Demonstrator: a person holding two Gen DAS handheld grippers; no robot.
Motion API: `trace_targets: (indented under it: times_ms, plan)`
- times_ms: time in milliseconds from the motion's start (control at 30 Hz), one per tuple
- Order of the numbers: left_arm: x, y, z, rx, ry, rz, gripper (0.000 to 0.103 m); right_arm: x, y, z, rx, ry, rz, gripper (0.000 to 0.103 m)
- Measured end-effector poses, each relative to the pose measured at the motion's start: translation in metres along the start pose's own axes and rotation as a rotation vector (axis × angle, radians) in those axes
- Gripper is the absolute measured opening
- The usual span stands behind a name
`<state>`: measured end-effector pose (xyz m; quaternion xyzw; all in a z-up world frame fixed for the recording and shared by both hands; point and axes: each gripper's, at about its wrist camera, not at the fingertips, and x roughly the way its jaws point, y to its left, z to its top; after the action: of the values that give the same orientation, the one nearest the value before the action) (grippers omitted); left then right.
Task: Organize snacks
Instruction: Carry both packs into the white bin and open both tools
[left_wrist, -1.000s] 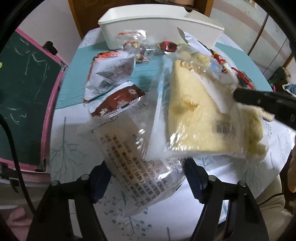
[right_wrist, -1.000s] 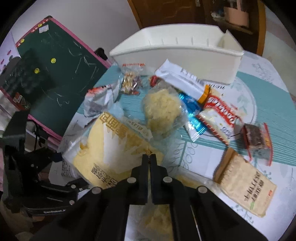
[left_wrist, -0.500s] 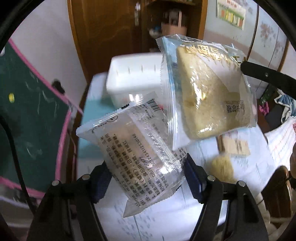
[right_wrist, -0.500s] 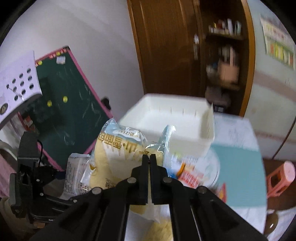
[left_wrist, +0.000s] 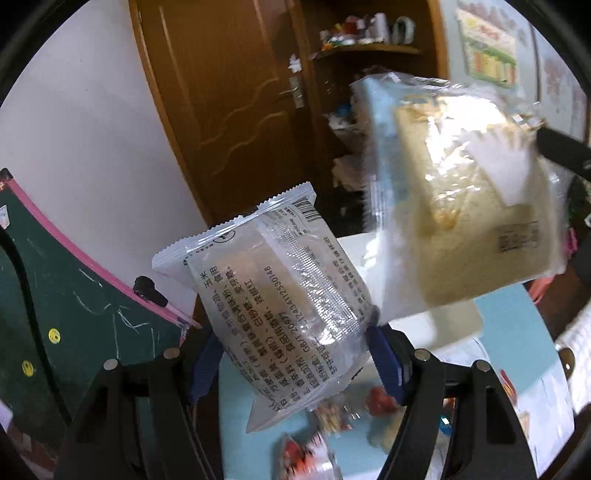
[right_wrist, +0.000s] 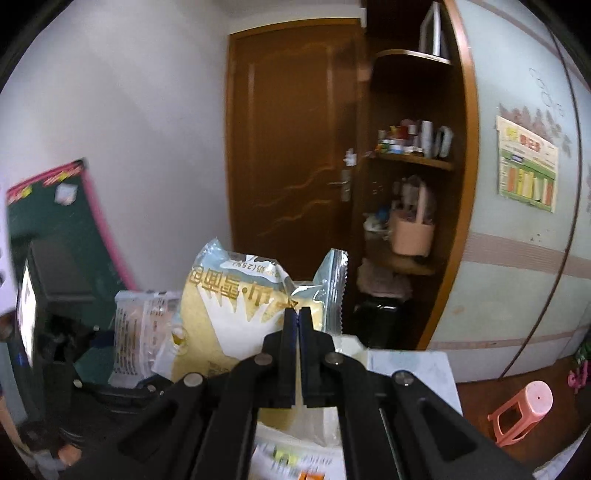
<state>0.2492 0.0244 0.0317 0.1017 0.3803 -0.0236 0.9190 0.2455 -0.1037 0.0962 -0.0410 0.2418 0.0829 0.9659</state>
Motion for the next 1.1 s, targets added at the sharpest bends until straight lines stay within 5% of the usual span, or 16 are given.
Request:
trace_targets:
  times_ms: [200, 400, 500, 567, 1100]
  plan:
    - [0.073, -0.02, 0.015, 0.068, 0.103, 0.06, 0.076, 0.069, -0.005, -0.002, -0.001, 0.127, -0.014, 0.002]
    - [0.118, -0.022, 0.009, 0.022, 0.193, -0.007, 0.082, 0.115, -0.018, -0.033, 0.054, 0.282, 0.046, 0.017]
    - [0.115, -0.022, 0.007, -0.012, 0.173, -0.042, 0.088, 0.111, -0.021, -0.041, 0.05, 0.269, 0.029, 0.04]
    - [0.112, -0.021, 0.004, -0.009, 0.162, -0.047, 0.09, 0.107, -0.021, -0.044, 0.055, 0.259, 0.027, 0.045]
    - [0.042, -0.005, -0.015, -0.019, 0.094, -0.122, 0.09, 0.043, -0.002, -0.064, -0.01, 0.236, 0.082, 0.046]
